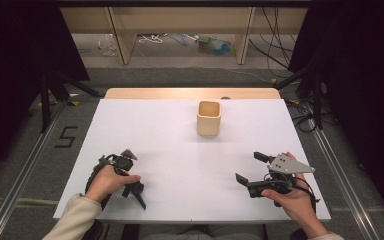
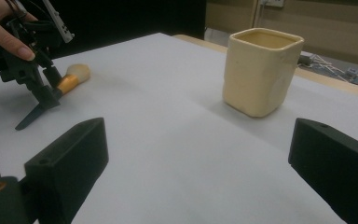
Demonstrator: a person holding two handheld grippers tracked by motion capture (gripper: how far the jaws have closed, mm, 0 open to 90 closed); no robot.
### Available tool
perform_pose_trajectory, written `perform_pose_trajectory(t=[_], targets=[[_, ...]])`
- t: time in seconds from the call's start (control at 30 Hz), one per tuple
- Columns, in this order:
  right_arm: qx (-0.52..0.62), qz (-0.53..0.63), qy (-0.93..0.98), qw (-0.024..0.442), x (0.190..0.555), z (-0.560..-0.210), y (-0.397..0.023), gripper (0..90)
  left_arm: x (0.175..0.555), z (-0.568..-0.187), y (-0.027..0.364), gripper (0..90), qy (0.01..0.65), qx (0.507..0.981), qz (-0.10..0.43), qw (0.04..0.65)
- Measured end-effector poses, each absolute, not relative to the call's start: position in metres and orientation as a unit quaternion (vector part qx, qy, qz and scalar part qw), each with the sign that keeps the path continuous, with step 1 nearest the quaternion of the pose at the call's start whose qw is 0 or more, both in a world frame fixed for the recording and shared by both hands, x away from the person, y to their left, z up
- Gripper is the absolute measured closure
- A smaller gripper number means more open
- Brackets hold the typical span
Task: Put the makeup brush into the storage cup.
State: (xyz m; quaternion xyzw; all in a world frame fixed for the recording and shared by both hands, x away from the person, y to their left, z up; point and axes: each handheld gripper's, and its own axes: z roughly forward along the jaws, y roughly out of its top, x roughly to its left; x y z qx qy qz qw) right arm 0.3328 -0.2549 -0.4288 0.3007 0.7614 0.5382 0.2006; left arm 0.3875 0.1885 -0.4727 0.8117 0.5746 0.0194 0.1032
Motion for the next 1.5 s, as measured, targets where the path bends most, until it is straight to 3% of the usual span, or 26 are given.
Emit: perform_pose_trajectory(t=[0.07,0.1,0.4,0.5,0.97,1.1,1.17,1.2,1.3,1.5], targets=[[0.296,0.539,0.761,0.204,0.3333,-0.4289,-0.255,5.7,0.39,-0.4722,0.1909,7.3,0.548,0.831,0.027,0.093],[0.294,0.539,0.761,0.209,0.3339,-0.429,-0.2553,5.7,0.3874,-0.4729,0.1869,7.3,0.572,0.814,0.019,0.097],[0.295,0.538,0.762,0.207,0.3338,-0.429,-0.2555,5.9,0.3871,-0.4726,0.1858,8.1,0.569,0.817,0.022,0.091],[0.296,0.538,0.762,0.204,0.3335,-0.4288,-0.2553,6.0,0.387,-0.4714,0.1864,15.1,0.566,0.819,0.03,0.086],[0.295,0.537,0.762,0.208,0.3343,-0.4298,-0.2549,6.7,0.3871,-0.4686,0.1875,21.9,0.545,0.834,0.033,0.076],[0.299,0.537,0.762,0.203,0.3336,-0.4298,-0.2545,7.0,0.386,-0.4685,0.1874,30.7,0.527,0.844,0.038,0.089],[0.299,0.536,0.762,0.204,0.3337,-0.4298,-0.2545,7.0,0.3868,-0.4662,0.1879,41.0,0.517,0.851,0.035,0.083],[0.299,0.536,0.762,0.204,0.3337,-0.4298,-0.2545,7.0,0.3862,-0.4658,0.1876,41.0,0.517,0.851,0.034,0.085],[0.302,0.535,0.764,0.198,0.333,-0.4296,-0.2544,7.2,0.386,-0.4647,0.1882,57.5,0.503,0.859,0.035,0.089],[0.296,0.536,0.763,0.206,0.3342,-0.4298,-0.2548,7.3,0.3861,-0.4638,0.1893,71.3,0.487,0.868,0.031,0.09]])
